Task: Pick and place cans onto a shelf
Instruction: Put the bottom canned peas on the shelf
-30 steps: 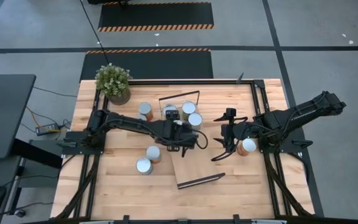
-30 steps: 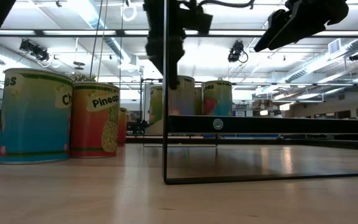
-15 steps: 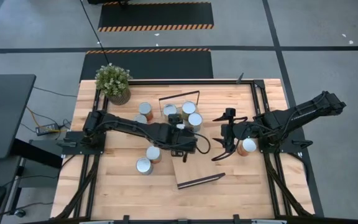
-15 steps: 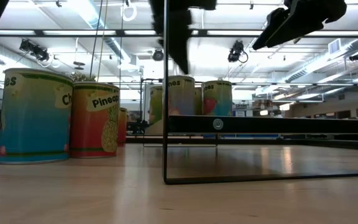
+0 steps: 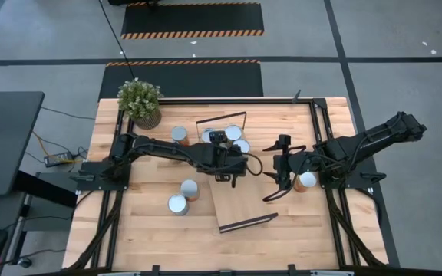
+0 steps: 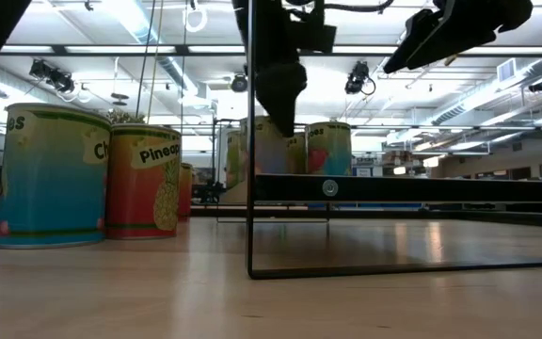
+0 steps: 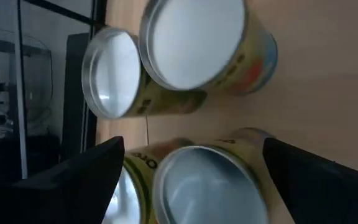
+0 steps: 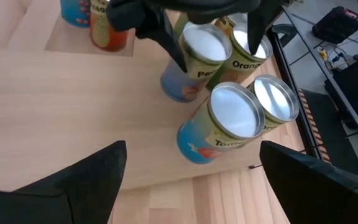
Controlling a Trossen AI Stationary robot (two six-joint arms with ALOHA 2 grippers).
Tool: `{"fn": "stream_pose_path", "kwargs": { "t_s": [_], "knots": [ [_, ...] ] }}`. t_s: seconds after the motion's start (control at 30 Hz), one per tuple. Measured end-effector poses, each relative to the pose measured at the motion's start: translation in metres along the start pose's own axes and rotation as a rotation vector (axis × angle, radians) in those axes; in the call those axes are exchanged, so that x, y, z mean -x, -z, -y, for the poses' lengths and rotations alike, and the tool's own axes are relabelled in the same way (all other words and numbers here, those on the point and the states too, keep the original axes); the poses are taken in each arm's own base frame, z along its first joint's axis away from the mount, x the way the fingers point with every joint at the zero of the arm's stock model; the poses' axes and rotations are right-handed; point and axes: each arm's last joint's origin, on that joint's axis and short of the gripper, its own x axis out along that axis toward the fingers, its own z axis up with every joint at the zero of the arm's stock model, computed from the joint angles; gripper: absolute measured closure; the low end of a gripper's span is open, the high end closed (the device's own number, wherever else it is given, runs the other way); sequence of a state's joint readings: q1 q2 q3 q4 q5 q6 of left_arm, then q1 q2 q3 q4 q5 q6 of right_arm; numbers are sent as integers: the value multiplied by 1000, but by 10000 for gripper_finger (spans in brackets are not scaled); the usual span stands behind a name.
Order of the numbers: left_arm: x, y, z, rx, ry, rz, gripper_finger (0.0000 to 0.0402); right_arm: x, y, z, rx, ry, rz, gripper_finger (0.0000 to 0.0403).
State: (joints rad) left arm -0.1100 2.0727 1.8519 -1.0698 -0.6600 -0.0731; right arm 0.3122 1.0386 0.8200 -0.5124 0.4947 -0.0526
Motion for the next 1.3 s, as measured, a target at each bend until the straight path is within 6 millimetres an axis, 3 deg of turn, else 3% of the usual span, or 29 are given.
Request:
{"fn": "stream_pose_path", "kwargs": {
  "t_s": [0.23, 0.43, 0.73, 0.87, 1.13, 1.3],
  "knots": [
    [13, 16, 14, -54, 17, -109, 12, 0, 0, 0, 1, -1, 3, 26],
    [42, 28, 30, -122, 57, -125, 12, 0, 0, 0, -4, -1, 3, 26],
    [54, 35, 25, -125, -68, -123, 12, 0, 0, 0, -4, -1, 1, 26],
    [49, 34, 22, -142, -68, -117, 12, 0, 0, 0, -3, -1, 1, 26],
    [12, 44, 17, -181, -119, -167, 13, 0, 0, 0, -1, -1, 4, 26],
    [-1, 43, 10, -185, -168, -162, 13, 0, 0, 0, 0, -1, 3, 26]
  ]
}}
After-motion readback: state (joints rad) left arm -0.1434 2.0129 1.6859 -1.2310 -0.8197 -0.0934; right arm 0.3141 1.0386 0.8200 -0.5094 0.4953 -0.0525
